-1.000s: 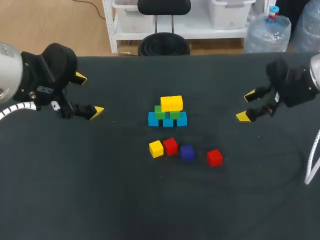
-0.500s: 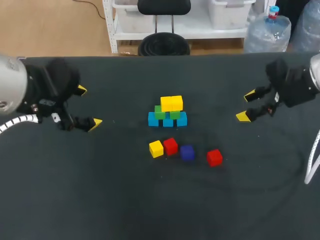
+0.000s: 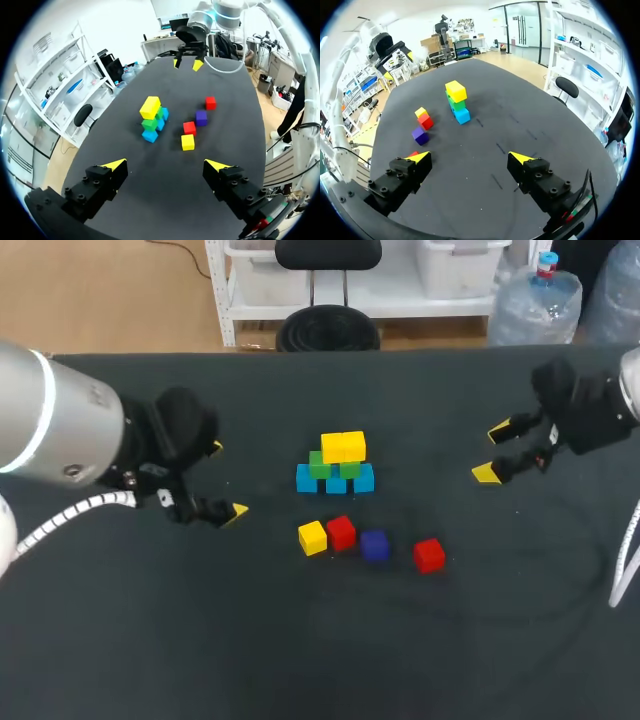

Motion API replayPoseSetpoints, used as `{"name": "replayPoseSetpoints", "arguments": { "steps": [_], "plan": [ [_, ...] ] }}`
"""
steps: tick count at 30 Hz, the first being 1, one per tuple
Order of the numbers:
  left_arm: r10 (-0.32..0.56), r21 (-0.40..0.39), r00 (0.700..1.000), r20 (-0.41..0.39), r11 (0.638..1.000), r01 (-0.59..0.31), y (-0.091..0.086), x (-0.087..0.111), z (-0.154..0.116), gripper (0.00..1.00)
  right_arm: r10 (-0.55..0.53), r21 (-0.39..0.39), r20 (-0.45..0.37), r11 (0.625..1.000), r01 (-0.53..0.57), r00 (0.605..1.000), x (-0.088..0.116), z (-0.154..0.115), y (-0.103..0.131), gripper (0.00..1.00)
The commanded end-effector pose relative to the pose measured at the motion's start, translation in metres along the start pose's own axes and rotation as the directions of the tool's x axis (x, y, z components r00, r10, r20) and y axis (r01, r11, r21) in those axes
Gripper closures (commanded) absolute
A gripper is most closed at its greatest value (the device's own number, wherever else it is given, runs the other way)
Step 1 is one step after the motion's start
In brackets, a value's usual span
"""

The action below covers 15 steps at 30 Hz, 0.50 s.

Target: Place the blue cubes, place green cubes on the blue cubes, place the yellow cubes on the green cubes, then place the red cubes on the yellow cubes, and place purple cube on the red cubes.

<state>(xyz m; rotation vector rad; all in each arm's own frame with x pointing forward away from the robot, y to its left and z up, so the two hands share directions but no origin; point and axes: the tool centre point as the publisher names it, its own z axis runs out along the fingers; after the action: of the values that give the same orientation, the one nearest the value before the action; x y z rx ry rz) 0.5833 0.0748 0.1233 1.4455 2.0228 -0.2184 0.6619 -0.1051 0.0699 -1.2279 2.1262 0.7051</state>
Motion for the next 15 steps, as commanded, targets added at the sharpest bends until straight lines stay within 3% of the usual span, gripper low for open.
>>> {"name": "replayPoseSetpoints", "arguments": {
  "steps": [1, 7, 15],
  "plan": [
    [-0.014, 0.009, 1.000, -0.001, 1.000, 0.014, 0.001, 0.003, 0.027, 0.00, -0.001, -0.002, 0.003, 1.000, 0.001, 1.000, 0.001, 0.001, -0.001, 0.00],
    [-0.040, -0.001, 0.998, -0.038, 0.999, 0.040, -0.007, 0.008, 0.054, 0.00, -0.001, -0.002, 0.003, 1.000, 0.001, 1.000, 0.001, 0.001, -0.001, 0.00],
    [-0.018, 0.002, 0.997, -0.081, 1.000, 0.019, -0.026, -0.008, 0.086, 0.00, -0.001, -0.002, 0.003, 1.000, 0.001, 1.000, 0.001, 0.001, -0.001, 0.00]
  ]
}}
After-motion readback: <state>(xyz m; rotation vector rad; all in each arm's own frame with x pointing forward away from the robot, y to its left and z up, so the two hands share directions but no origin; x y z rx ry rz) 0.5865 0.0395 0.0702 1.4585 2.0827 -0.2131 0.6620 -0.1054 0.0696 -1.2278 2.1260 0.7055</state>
